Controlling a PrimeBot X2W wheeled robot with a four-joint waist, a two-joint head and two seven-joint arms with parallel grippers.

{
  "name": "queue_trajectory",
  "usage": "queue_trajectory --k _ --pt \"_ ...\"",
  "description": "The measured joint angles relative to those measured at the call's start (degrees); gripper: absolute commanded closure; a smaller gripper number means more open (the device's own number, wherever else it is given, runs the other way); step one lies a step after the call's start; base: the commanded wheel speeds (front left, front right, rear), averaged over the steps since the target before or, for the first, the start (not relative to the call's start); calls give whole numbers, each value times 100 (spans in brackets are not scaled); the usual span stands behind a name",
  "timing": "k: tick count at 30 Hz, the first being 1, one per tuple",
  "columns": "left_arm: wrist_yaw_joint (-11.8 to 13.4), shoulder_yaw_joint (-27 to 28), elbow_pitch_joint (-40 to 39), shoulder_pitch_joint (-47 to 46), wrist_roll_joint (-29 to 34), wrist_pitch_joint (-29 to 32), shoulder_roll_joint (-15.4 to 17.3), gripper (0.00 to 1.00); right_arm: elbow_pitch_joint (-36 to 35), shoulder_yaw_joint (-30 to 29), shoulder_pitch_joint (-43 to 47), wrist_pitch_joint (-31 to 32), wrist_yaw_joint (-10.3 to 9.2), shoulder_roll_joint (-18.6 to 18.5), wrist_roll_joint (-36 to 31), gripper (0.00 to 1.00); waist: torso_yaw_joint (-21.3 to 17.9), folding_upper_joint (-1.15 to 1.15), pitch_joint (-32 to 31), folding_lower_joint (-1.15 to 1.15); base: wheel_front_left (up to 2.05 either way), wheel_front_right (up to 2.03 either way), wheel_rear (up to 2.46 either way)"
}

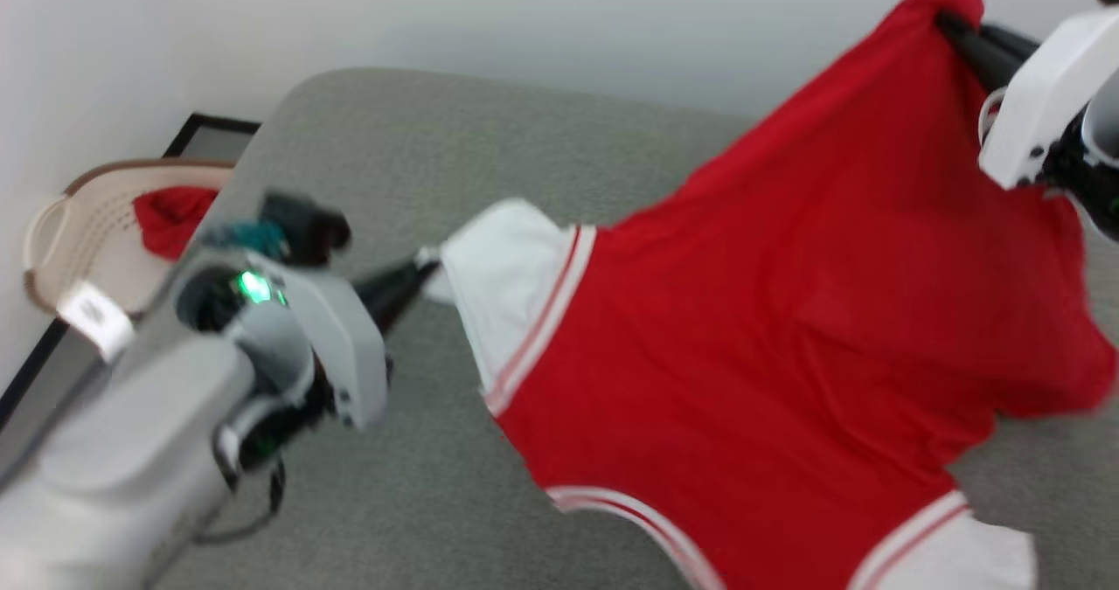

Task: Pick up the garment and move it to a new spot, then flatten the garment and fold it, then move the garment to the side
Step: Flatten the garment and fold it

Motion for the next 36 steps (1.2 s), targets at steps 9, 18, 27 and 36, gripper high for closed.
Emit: queue_trajectory --k 9,18,27,36 --pt "-311 189 684 -1273 -134 399 -188 100 459 -212 -651 -631 0 327 -493 100 -475 0 -213 0 0 0 0" --pt "-372 169 1419 -2529 -210 548 -354 100 1032 -578 -1289 -1396 0 661 -984 100 -857 0 -222 0 0 0 0" --pt "-375 2 1973 -3604 -235 254 -434 100 1590 -949 -1785 -1930 0 886 -1343 100 -1079 0 -3 0 0 0 0" --pt "-376 -54 2616 -4635 -193 -202 -581 100 1979 -1251 -2196 -2272 0 1010 -1648 100 -1225 0 356 0 0 0 0"
